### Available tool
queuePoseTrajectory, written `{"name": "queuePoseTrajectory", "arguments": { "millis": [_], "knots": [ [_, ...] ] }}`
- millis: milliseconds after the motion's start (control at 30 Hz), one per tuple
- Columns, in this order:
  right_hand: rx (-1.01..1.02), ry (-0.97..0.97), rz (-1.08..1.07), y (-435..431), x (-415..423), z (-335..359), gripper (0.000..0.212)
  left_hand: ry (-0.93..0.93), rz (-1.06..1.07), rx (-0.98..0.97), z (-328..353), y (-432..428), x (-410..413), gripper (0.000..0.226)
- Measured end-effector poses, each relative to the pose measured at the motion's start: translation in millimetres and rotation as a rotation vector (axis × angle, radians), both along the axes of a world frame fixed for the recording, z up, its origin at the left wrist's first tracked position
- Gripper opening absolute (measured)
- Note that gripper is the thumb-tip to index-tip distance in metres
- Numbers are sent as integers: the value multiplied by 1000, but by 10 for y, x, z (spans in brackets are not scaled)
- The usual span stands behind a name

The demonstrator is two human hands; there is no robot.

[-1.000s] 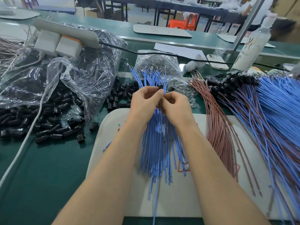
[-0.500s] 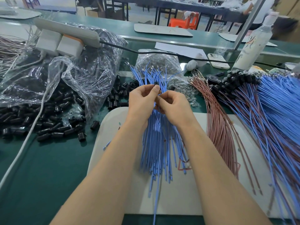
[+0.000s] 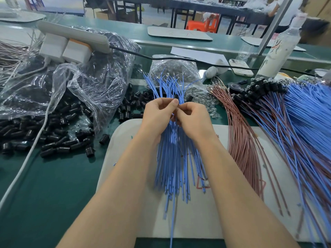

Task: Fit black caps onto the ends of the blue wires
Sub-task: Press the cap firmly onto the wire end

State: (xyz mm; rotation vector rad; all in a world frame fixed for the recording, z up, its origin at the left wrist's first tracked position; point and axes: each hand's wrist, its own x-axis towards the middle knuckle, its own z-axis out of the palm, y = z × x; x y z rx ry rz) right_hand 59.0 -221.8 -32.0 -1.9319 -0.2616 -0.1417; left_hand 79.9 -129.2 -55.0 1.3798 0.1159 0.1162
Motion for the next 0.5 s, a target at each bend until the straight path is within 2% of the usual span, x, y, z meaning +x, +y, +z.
{"name": "queuePoseTrajectory", "arguments": {
  "millis": [300, 500],
  "knots": [
    [-28, 1, -41, -21, -16, 35, 34, 3, -18, -16, 1, -4, -20, 6],
    [-147, -22, -71, -18, 32, -31, 34, -19, 64, -40, -4, -22, -12, 8]
  ]
}}
